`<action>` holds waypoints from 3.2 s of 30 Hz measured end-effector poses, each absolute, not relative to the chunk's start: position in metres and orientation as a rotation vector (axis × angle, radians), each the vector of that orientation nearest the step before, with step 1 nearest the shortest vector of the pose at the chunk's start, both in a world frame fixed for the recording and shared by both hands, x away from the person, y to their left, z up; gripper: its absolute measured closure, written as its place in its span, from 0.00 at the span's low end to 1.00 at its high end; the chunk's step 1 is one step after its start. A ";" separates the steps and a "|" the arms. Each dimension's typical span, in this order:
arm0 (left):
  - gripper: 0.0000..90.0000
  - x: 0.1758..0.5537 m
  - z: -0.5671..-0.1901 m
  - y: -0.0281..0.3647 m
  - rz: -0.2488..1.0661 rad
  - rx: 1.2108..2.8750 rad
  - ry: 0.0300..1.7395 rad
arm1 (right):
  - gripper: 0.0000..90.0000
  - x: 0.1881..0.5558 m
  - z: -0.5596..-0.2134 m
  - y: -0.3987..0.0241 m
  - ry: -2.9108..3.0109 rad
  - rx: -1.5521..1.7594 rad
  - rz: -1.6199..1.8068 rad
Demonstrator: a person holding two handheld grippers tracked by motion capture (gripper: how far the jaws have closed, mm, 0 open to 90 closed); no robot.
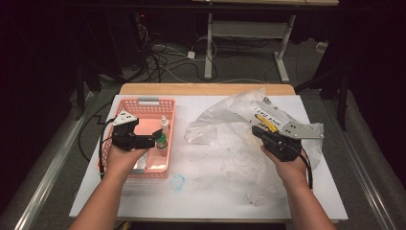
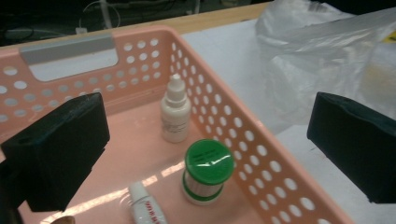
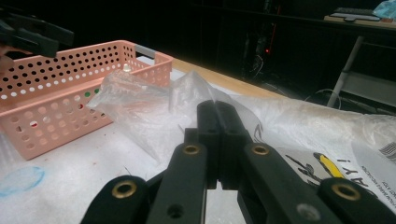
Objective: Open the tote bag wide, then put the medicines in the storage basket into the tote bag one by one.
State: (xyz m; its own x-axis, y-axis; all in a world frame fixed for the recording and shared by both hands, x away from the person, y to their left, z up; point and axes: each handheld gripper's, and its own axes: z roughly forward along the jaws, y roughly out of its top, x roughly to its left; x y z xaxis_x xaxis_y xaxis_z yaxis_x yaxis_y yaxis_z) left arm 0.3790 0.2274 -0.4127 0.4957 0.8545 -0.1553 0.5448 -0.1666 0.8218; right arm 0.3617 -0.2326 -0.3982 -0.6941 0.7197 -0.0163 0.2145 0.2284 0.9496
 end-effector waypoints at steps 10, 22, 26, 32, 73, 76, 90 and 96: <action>0.00 0.401 -0.422 0.235 0.385 1.915 1.277 | 1.00 0.358 -0.397 -0.229 2.056 0.846 1.475; 0.00 0.416 -0.436 0.233 0.288 2.004 1.408 | 1.00 0.357 -0.397 -0.232 2.057 0.849 1.483; 0.00 0.420 -0.441 0.230 0.260 2.049 1.449 | 1.00 0.358 -0.399 -0.231 2.064 0.848 1.478; 0.00 0.420 -0.434 0.229 0.258 2.086 1.452 | 1.00 0.358 -0.400 -0.231 2.069 0.854 1.474; 0.65 0.433 -0.457 0.218 -0.060 2.542 1.673 | 1.00 0.359 -0.403 -0.236 2.065 0.875 1.462; 0.72 0.433 -0.457 0.220 -0.039 2.527 1.684 | 1.00 0.359 -0.403 -0.236 2.063 0.878 1.466; 0.75 0.427 -0.447 0.233 0.078 2.392 1.609 | 1.00 0.361 -0.404 -0.239 2.066 0.883 1.467; 0.75 0.422 -0.439 0.240 0.121 2.313 1.571 | 1.00 0.361 -0.404 -0.240 2.061 0.880 1.476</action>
